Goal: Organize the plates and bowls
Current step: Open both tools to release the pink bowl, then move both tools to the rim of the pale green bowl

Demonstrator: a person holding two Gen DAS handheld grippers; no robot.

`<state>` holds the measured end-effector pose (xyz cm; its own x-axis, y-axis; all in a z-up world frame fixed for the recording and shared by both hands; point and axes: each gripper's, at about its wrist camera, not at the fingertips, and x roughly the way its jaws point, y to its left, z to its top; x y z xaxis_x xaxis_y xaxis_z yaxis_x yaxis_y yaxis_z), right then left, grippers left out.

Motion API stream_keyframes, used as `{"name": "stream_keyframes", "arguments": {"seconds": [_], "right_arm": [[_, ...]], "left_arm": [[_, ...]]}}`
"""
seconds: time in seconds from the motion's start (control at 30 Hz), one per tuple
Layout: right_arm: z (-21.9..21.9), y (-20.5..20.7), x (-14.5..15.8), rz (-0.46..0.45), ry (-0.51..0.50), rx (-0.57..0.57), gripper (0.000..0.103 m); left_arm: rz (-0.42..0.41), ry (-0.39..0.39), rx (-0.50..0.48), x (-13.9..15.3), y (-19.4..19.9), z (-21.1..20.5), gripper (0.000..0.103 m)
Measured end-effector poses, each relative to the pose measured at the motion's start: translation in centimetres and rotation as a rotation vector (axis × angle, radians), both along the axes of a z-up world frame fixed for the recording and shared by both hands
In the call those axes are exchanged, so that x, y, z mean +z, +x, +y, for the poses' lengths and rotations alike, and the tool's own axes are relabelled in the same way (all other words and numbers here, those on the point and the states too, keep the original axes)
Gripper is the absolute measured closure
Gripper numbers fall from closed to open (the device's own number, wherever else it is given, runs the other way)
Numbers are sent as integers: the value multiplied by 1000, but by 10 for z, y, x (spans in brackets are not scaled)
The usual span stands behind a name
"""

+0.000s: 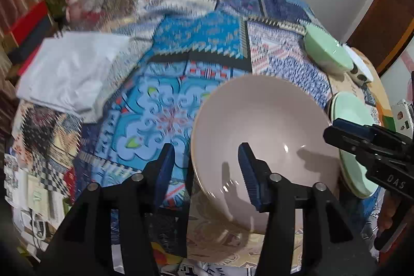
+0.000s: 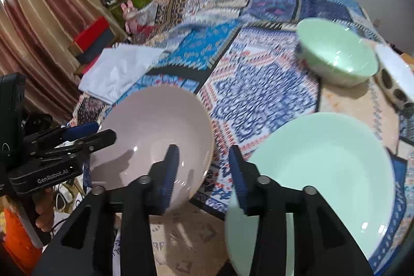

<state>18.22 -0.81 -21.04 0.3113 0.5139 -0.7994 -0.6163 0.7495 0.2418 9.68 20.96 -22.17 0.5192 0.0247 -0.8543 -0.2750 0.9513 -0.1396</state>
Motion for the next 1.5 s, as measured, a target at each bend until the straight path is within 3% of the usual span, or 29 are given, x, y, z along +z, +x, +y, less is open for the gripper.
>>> {"name": "stream_keyframes", "arguments": {"seconds": [0.2, 0.33, 0.47, 0.63, 0.87, 1.27, 1.5], "right_arm": [[-24, 1, 31, -97, 15, -34, 62], [-43, 9, 49, -150, 35, -68, 55], [-65, 22, 65, -190, 51, -115, 53], [-91, 41, 74, -221, 65, -179, 41], [-124, 72, 71, -210, 62, -251, 40], [-134, 122, 40, -171, 22, -294, 42], [-133, 146, 17, -98, 46, -282, 59]], "left_arm": [[-59, 29, -1, 34, 1, -8, 38], [-106, 40, -3, 55, 7, -19, 21], [-157, 39, -18, 77, 21, -34, 17], [-197, 59, -51, 98, 45, -56, 13], [-213, 58, -117, 105, 89, -87, 7], [-164, 43, -199, 75, 183, -124, 8], [-87, 39, -240, 40, 225, -130, 30]]}}
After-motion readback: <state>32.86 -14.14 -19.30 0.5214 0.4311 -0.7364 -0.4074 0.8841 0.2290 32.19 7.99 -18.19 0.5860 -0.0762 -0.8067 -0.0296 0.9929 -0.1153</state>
